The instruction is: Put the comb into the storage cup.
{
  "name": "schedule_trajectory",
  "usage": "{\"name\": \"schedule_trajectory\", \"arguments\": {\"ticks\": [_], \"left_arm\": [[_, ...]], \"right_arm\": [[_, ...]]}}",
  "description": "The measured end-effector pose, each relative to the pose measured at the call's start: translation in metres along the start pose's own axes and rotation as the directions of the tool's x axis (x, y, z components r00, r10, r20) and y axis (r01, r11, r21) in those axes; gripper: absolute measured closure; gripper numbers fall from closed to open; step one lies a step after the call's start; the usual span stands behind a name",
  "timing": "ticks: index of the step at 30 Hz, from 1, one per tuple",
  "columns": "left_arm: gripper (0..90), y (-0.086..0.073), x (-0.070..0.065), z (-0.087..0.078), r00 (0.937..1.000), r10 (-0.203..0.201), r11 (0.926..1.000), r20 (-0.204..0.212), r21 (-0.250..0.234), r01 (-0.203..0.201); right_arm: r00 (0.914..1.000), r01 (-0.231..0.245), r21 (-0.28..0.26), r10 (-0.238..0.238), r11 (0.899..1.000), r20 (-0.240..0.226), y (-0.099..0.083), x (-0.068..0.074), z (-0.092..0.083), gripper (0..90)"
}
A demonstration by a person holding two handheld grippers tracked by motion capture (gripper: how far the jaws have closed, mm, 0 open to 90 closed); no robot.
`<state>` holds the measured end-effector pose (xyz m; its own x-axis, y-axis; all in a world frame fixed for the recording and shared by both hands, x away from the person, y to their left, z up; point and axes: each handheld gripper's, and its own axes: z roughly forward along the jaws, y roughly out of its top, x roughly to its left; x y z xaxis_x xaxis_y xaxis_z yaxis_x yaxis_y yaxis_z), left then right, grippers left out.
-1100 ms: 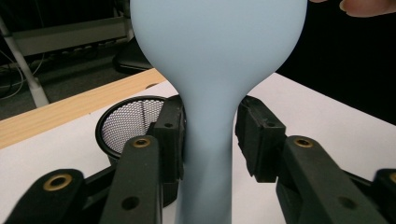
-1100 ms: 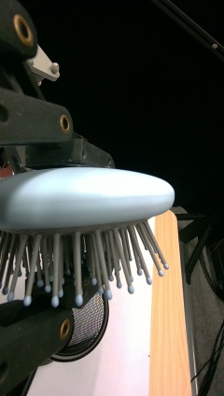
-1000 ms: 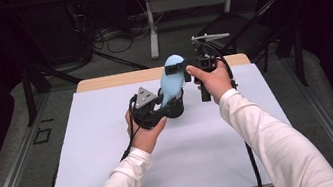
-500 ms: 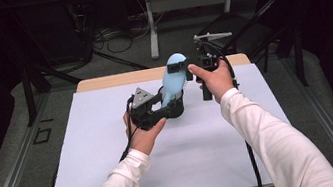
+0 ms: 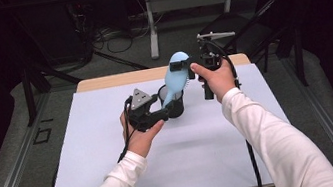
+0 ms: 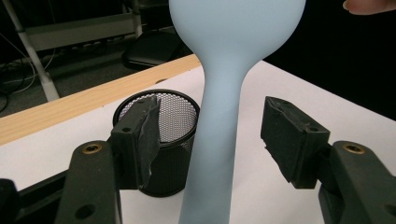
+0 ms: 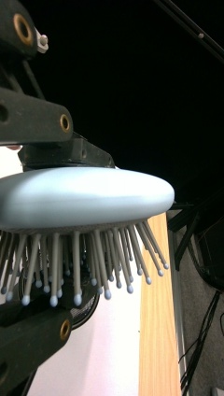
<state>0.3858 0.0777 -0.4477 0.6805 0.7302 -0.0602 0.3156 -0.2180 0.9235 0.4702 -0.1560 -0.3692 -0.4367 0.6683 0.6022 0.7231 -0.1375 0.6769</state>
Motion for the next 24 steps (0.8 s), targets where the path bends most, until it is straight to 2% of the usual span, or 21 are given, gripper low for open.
{"name": "schedule_trajectory", "arguments": {"ticks": [7, 14, 24], "left_arm": [[39.2, 0.0015, 0.002, -0.0016, 0.999, 0.045, 0.9987, -0.001, -0.023, -0.045], [38.9, -0.0001, 0.003, -0.0002, 0.9993, 0.035, 0.9993, 0.01, 0.009, -0.035], [26.4, -0.0006, 0.0022, 0.0, 0.9997, 0.023, 0.9997, 0.0, 0.005, -0.023]], "right_arm": [[1.0, 0.002, -0.008, -0.002, 1.0, 0.006, 0.0006, -0.0021, -0.0012, 49.7], [1.0, 0.002, -0.01, -0.002, 1.0, 0.009, 0.0002, -0.0022, -0.0012, 49.6], [0.9999, 0.005, -0.015, -0.005, 1.0, 0.013, 0.0001, -0.0022, -0.0009, 49.6]]}}
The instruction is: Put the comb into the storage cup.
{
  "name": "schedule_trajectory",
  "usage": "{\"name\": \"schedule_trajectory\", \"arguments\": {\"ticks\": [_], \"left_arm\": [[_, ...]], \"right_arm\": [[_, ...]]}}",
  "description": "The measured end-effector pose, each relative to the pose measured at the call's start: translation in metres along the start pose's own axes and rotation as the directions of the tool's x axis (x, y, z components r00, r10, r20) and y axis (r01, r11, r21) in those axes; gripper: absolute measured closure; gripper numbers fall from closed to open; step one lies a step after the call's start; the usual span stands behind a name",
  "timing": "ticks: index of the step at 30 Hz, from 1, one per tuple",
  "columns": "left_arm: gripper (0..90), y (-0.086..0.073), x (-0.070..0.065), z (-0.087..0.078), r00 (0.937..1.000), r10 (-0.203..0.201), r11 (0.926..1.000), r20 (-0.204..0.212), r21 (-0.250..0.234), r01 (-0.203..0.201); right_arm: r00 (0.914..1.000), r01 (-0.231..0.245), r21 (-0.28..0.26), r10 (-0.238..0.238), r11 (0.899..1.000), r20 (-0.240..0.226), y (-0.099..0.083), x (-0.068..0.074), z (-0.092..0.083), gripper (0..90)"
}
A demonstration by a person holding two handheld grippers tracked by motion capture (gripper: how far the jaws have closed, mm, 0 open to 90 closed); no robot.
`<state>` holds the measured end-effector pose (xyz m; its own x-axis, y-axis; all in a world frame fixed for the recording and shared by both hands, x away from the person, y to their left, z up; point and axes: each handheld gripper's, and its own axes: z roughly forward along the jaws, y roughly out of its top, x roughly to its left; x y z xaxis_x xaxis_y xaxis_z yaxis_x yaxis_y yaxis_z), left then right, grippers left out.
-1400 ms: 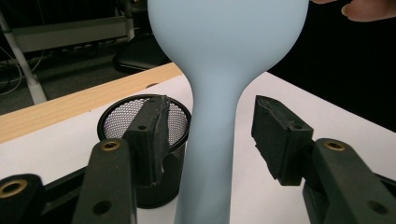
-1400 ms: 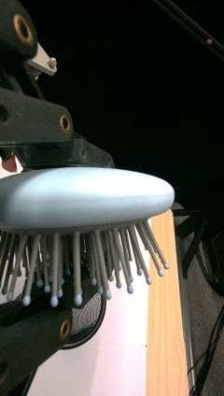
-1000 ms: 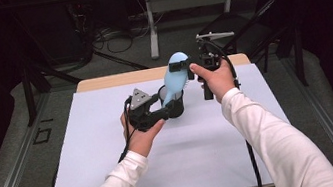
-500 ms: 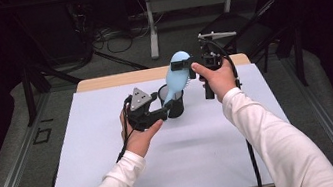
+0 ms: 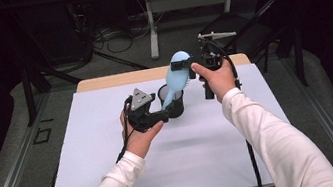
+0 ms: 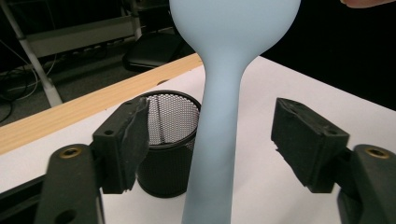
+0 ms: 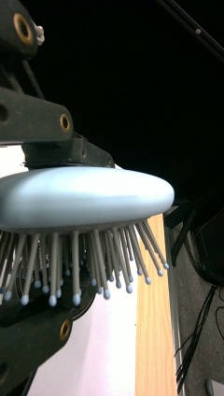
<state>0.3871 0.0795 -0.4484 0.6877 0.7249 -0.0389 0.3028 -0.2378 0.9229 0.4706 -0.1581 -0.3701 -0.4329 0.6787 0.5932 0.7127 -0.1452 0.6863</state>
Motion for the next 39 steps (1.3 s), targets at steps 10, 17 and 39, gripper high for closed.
{"name": "schedule_trajectory", "arguments": {"ticks": [10, 17, 39], "left_arm": [[14.9, -0.0002, -0.0001, 0.0028, 0.9989, -0.033, 0.9994, 0.034, -0.004, 0.033], [11.1, 0.0001, -0.0028, 0.0059, 0.9988, -0.037, 0.9993, 0.032, -0.01, 0.037], [0.5, 0.0016, -0.0039, 0.0052, 0.9974, -0.029, 0.9994, 0.066, -0.019, 0.03]], "right_arm": [[1.0, -0.006, -0.001, 0.006, 1.0, -0.001, -0.0007, -0.0009, 0.0006, 49.4], [1.0, -0.003, 0.0, 0.003, 1.0, -0.002, -0.0012, 0.0, 0.0012, 49.3], [0.9999, 0.01, -0.003, -0.01, 1.0, 0.003, -0.0021, 0.0025, 0.0011, 49.3]]}}
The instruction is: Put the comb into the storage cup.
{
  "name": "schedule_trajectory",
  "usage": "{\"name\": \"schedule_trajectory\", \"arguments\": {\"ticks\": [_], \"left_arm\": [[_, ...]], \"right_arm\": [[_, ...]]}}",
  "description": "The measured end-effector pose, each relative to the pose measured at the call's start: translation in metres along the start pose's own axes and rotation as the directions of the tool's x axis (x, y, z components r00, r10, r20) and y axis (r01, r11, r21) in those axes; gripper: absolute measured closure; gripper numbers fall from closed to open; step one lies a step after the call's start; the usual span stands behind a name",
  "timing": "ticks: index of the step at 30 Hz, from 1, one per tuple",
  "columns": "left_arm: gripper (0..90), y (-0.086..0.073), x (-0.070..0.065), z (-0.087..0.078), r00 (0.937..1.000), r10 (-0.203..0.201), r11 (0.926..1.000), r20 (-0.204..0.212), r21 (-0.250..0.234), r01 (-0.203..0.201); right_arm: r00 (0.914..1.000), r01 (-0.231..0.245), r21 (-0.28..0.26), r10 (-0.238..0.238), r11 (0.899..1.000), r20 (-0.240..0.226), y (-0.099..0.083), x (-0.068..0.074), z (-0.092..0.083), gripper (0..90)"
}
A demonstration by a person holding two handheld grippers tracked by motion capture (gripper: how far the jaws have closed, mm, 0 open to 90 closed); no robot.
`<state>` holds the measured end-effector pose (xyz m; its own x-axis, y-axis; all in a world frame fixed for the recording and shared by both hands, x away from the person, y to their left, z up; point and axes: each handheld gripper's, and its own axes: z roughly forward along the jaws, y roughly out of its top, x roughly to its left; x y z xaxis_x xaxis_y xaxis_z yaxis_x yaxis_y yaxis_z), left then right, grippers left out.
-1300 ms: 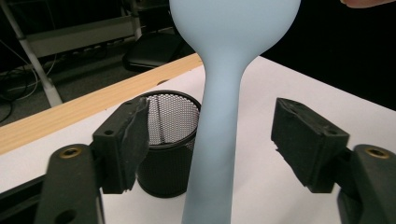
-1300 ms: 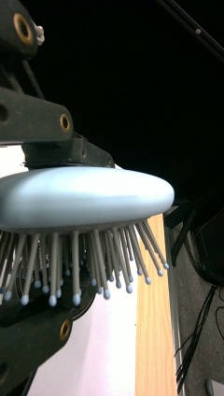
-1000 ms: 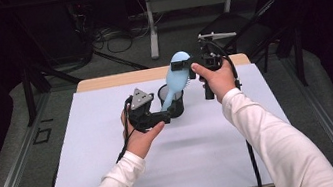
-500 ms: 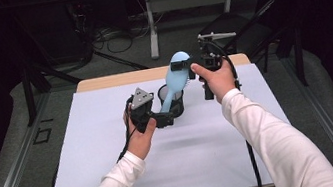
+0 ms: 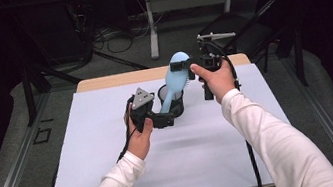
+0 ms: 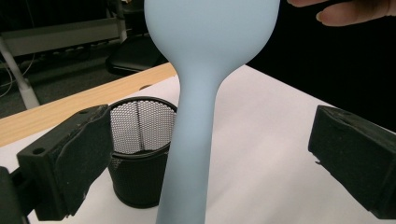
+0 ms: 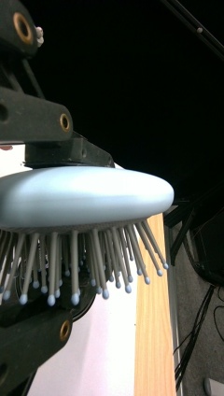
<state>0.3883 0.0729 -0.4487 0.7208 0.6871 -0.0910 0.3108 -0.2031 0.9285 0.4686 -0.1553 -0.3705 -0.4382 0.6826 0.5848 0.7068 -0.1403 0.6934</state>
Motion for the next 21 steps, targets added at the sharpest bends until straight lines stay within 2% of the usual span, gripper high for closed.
{"name": "schedule_trajectory", "arguments": {"ticks": [21], "left_arm": [[0.5, 0.0003, 0.0003, 0.0004, 1.0, -0.006, 0.9999, 0.006, 0.014, 0.006]], "right_arm": [[0.9999, 0.011, -0.004, -0.011, 1.0, 0.005, -0.0003, 0.0019, -0.0011, 49.3]]}}
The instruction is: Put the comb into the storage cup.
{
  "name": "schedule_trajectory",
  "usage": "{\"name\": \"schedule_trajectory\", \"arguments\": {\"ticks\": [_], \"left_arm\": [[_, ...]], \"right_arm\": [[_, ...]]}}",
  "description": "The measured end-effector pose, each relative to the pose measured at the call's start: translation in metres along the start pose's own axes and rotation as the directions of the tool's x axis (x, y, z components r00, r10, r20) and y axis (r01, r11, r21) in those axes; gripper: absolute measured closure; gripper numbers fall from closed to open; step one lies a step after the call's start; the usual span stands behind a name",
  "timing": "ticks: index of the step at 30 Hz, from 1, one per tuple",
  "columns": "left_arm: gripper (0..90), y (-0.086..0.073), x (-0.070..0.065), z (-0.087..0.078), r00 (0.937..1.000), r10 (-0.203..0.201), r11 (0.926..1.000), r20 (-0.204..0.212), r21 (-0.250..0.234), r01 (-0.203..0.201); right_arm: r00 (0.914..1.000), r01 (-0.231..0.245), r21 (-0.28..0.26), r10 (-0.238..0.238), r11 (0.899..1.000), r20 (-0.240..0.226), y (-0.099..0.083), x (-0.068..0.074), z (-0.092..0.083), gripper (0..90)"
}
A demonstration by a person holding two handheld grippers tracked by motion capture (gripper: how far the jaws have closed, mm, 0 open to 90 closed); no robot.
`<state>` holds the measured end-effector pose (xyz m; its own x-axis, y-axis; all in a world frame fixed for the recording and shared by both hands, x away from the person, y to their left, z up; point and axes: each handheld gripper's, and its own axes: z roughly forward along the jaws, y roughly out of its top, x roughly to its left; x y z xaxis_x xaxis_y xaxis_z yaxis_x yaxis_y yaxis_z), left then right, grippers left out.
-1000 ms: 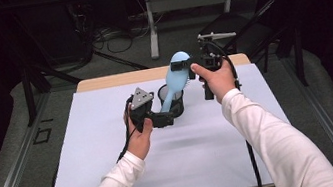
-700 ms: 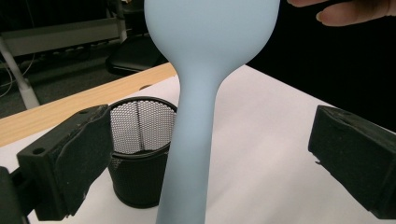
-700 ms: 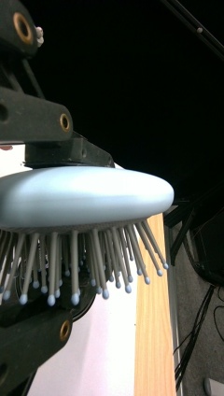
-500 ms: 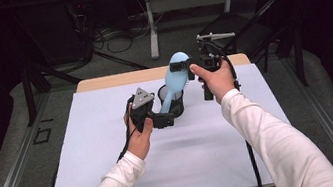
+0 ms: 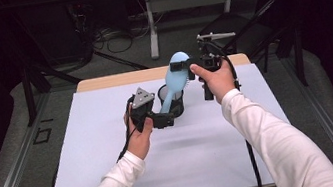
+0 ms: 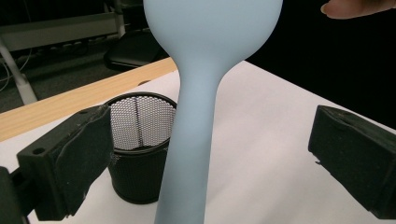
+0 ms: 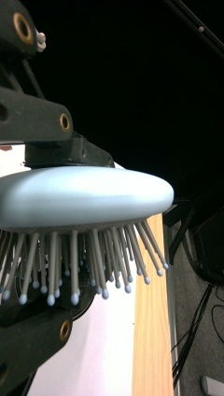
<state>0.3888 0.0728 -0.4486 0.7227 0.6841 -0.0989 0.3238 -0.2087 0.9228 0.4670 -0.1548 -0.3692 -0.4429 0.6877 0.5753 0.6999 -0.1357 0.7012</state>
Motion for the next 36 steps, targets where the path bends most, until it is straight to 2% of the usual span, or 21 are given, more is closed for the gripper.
{"name": "schedule_trajectory", "arguments": {"ticks": [18, 36], "left_arm": [[0.5, 0.003, -0.002, -0.005, 0.9999, 0.009, 1.0, 0.009, 0.004, -0.009], [0.5, 0.004, 0.0, -0.008, 1.0, 0.006, 0.9999, 0.007, 0.01, -0.006]], "right_arm": [[0.9999, 0.015, -0.005, -0.015, 1.0, 0.002, -0.001, 0.003, -0.002, 49.3], [0.9966, 0.076, -0.043, -0.075, 0.996, 0.033, 0.007, 0.012, -0.014, 49.4]]}}
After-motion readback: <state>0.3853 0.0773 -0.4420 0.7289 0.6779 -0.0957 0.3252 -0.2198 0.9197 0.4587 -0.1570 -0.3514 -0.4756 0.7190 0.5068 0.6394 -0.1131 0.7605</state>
